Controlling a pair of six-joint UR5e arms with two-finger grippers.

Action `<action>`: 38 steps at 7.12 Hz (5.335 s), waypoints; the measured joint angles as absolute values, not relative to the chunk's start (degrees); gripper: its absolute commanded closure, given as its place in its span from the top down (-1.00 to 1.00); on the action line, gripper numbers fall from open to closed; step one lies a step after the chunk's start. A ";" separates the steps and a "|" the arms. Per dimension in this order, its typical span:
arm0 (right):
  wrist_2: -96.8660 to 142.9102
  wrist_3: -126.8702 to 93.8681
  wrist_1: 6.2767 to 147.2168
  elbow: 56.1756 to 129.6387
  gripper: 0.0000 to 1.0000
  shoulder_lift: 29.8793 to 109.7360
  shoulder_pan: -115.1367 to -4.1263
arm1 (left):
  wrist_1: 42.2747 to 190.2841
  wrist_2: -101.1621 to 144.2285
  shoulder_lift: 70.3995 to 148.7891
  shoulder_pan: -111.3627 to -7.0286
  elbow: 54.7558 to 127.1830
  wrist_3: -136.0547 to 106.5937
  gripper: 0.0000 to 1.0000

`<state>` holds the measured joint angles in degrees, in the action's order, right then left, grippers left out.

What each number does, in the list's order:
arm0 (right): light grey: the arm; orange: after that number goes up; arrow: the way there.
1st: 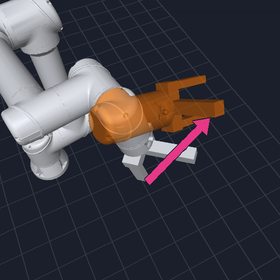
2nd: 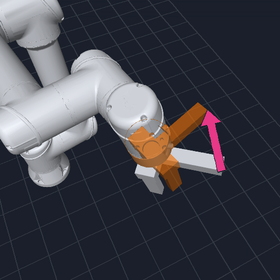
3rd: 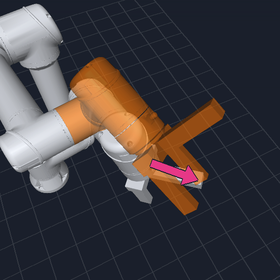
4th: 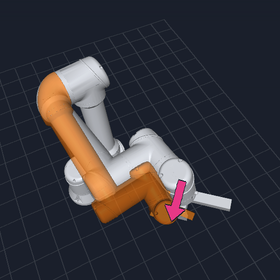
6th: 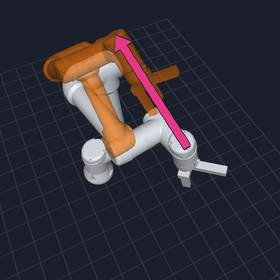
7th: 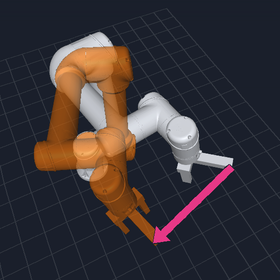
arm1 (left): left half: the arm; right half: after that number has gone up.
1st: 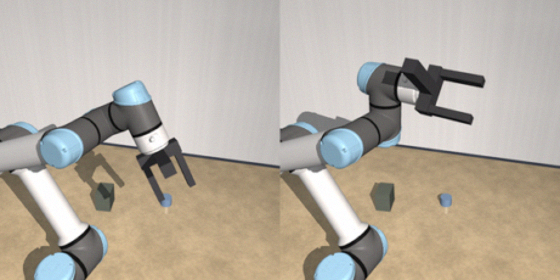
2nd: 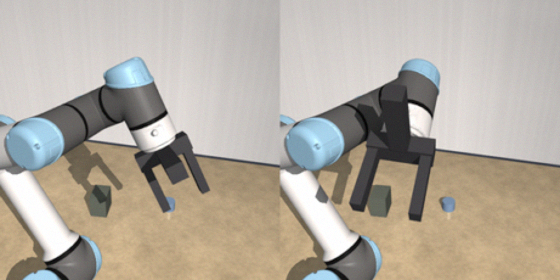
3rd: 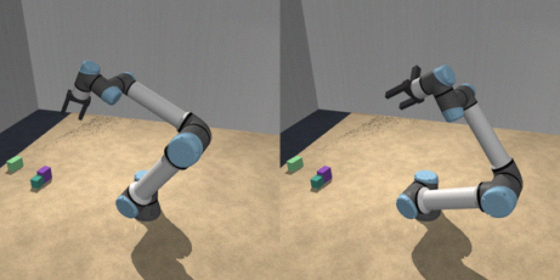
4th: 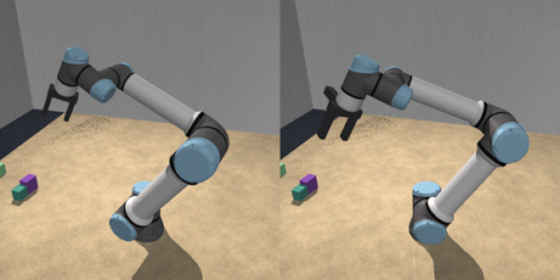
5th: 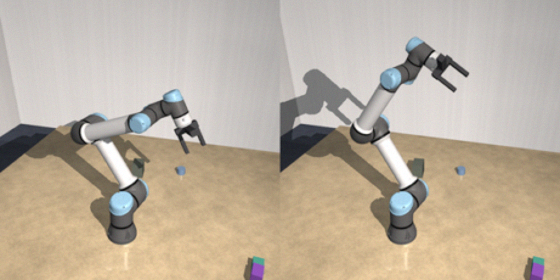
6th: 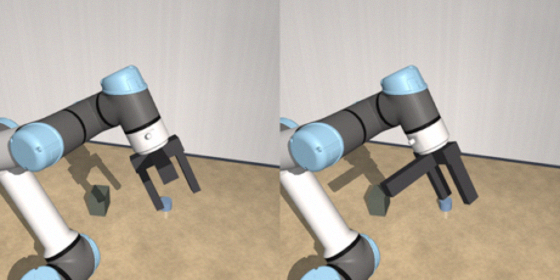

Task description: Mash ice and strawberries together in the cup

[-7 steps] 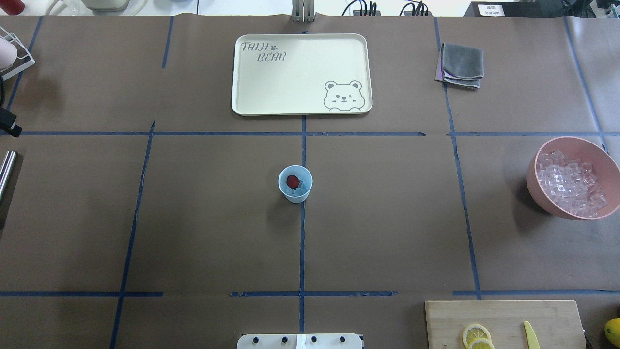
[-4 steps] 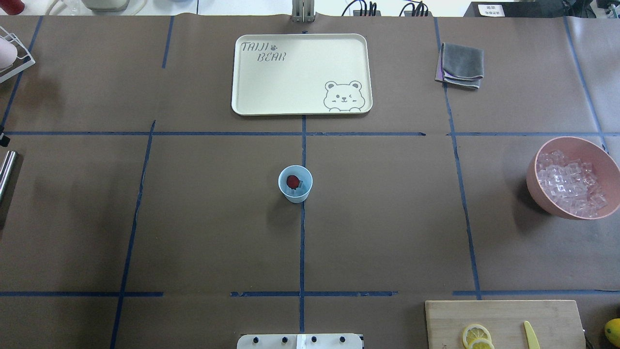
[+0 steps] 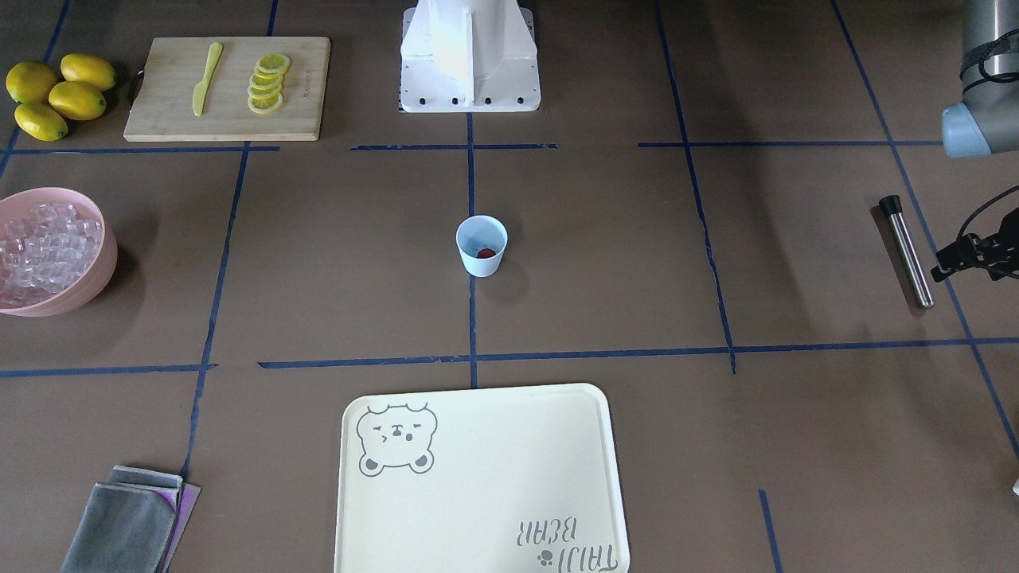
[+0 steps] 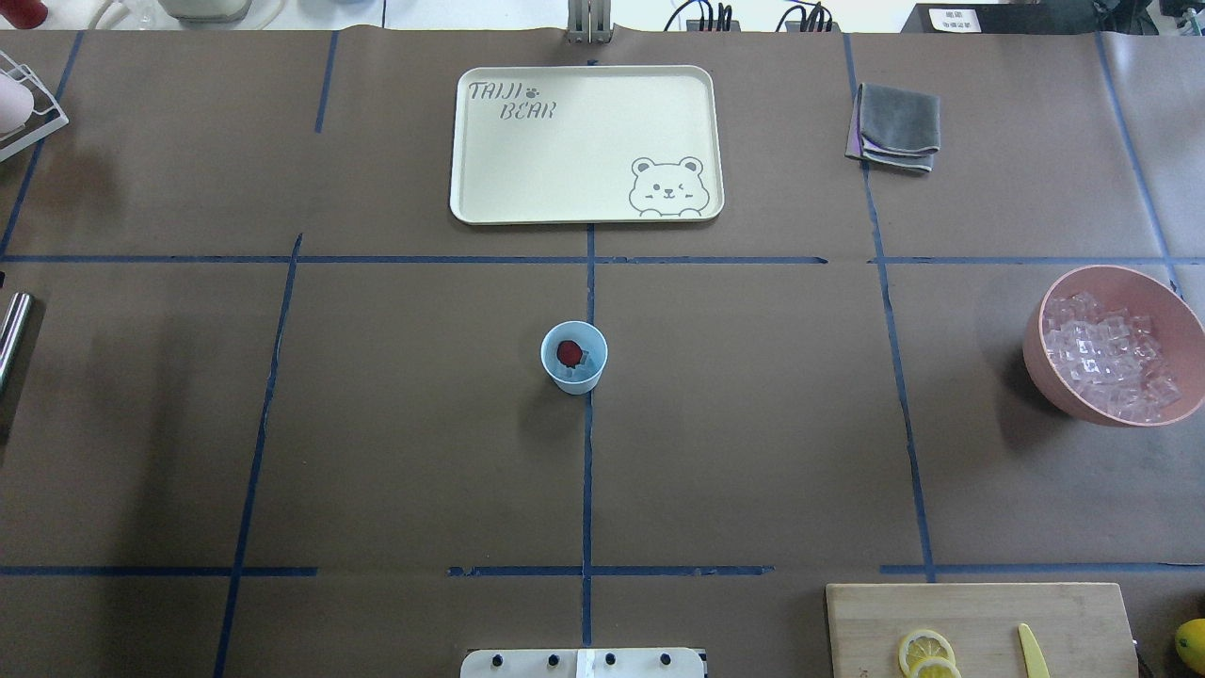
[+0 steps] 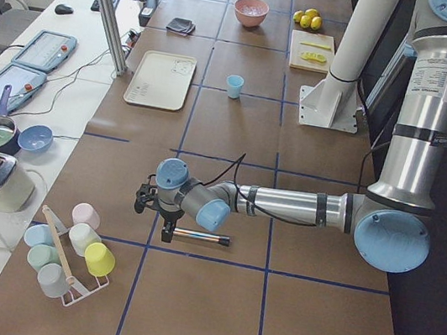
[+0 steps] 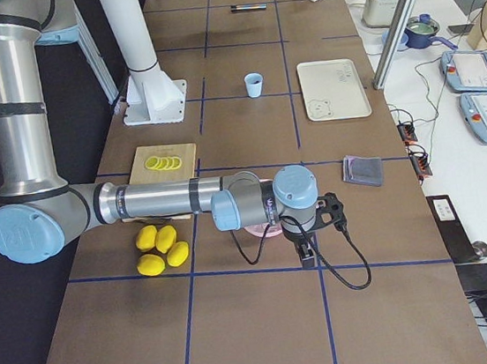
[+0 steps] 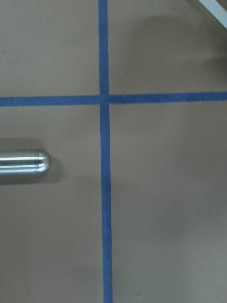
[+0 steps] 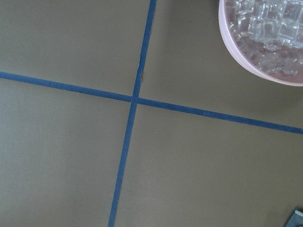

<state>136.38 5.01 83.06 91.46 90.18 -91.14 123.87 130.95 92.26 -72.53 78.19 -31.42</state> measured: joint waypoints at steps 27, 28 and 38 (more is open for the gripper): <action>136.41 1.98 83.13 91.71 0.99 89.74 -91.14 | 132.70 124.74 86.65 -63.43 95.03 -41.54 -1.00; 136.41 1.95 83.09 91.82 0.99 89.74 -91.14 | 131.89 123.41 87.83 -63.28 99.49 -41.51 -1.00; 137.30 1.95 83.06 93.28 0.99 89.73 -91.06 | 145.83 92.56 109.74 -38.58 108.54 -46.61 -1.00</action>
<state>137.30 1.95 83.06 93.28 89.73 -91.06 145.83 92.56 109.74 -38.58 108.54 -46.61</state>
